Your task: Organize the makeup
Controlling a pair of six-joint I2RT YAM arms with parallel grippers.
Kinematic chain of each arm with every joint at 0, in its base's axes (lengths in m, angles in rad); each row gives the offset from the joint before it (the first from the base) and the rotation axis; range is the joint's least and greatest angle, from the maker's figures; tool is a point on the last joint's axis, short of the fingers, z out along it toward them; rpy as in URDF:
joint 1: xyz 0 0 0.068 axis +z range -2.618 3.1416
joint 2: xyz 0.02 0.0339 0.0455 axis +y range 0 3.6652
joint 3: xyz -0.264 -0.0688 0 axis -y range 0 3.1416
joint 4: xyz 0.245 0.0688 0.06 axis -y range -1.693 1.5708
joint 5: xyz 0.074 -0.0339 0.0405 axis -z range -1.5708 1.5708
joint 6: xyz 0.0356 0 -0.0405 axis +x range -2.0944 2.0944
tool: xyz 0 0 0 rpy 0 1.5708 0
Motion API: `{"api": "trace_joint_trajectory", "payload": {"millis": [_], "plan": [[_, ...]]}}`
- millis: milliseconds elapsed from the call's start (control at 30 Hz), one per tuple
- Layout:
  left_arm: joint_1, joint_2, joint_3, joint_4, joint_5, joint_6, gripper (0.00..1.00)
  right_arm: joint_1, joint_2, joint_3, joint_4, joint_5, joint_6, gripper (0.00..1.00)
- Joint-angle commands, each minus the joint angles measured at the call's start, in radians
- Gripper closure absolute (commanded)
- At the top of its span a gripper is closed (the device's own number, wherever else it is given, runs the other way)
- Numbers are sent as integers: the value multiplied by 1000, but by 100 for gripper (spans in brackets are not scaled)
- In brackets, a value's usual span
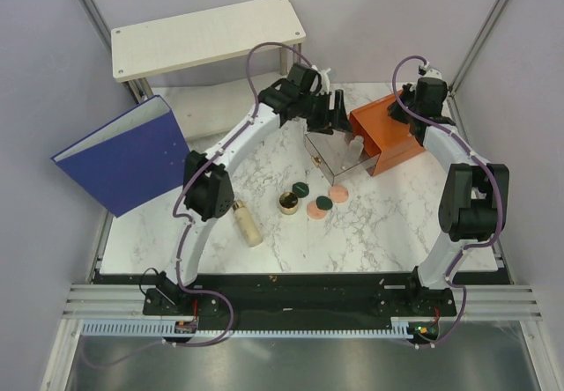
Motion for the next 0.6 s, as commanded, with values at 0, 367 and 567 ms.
{"api": "trace_joint_trajectory", "payload": {"millis": [0, 367, 567], "plan": [[80, -290, -134, 15, -97, 30, 22, 7, 109, -89, -339, 12, -40, 100], [230, -637, -856, -244, -251, -29, 19, 6, 121, -91, -348, 11, -54, 100], [212, -593, -910, -419, -323, -31, 17, 7, 134, -75, -355, 11, -57, 100]]}}
